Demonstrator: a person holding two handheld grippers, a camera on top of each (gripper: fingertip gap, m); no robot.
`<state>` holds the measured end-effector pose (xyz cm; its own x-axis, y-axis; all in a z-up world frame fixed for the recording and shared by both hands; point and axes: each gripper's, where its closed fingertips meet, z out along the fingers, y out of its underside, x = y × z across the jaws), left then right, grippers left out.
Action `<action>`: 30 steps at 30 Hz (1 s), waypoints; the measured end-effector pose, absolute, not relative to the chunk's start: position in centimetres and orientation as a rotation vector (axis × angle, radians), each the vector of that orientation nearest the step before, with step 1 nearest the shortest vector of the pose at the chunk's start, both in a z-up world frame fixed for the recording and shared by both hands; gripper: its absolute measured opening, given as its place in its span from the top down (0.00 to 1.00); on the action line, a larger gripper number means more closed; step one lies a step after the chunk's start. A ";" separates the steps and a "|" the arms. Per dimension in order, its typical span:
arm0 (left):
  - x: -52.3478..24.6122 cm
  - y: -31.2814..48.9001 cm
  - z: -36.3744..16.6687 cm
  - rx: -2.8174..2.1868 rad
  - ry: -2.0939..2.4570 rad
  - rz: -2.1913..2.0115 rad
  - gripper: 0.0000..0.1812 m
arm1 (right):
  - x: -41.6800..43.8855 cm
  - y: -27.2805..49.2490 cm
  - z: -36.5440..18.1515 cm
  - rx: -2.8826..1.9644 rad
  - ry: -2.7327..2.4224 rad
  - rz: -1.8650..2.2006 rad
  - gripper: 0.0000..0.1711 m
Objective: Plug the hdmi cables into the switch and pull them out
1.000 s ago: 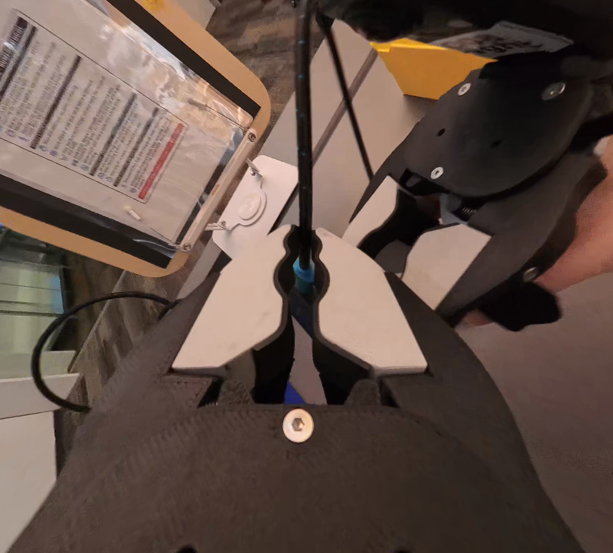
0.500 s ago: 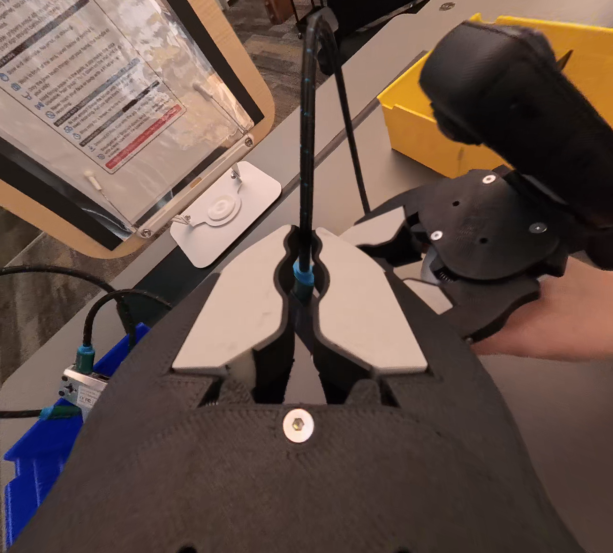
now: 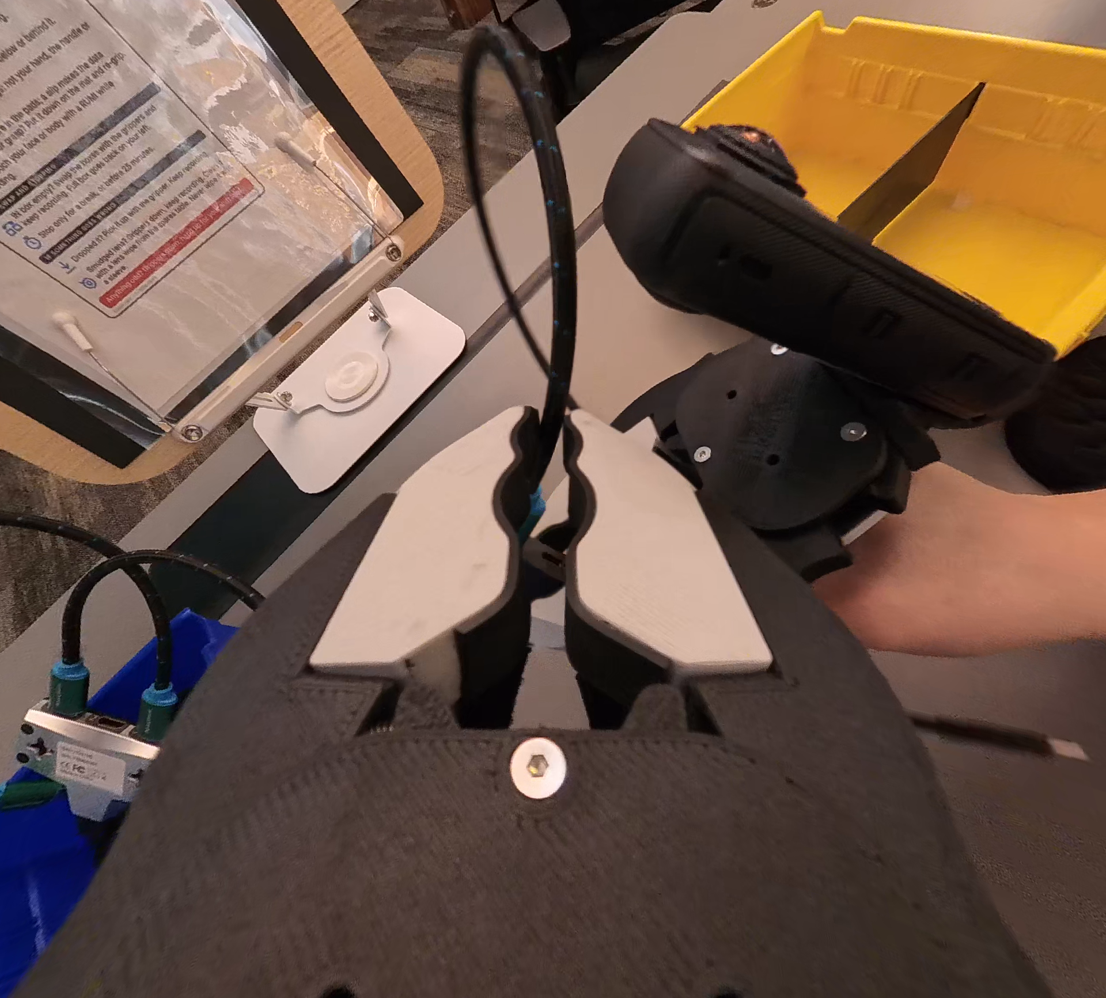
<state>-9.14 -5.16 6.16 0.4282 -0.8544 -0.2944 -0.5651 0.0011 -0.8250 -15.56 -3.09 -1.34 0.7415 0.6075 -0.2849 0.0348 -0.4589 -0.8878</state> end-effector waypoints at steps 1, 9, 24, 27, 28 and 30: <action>-9.1 -5.2 6.1 -1.681 1.254 -0.363 0.96 | -15.5 -3.1 -1.4 -1.954 -0.502 0.732 0.89; -10.1 -4.9 8.0 -1.649 1.232 -0.490 0.85 | -14.7 -3.1 -0.6 -1.860 -0.641 0.861 0.91; -11.2 -10.0 6.3 -1.333 1.734 -0.812 0.69 | -13.9 -8.8 5.6 -1.305 -1.170 0.602 0.91; -11.0 -10.5 6.1 -1.224 1.771 -0.706 0.80 | -13.4 -8.8 5.5 -1.268 -1.192 0.580 0.92; -11.0 -10.5 6.0 -1.208 1.784 -0.668 0.81 | -13.3 -8.8 5.2 -1.263 -1.209 0.554 0.92; -11.2 -10.2 5.9 -1.193 1.789 -0.603 0.92 | -13.0 -8.6 4.8 -1.259 -1.233 0.500 0.91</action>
<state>-11.24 -10.16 5.93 -0.1539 -0.9041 -0.3986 -0.4781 0.4212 -0.7707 -13.05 -8.58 4.83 0.3362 0.8456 0.4147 0.3183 0.3124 -0.8950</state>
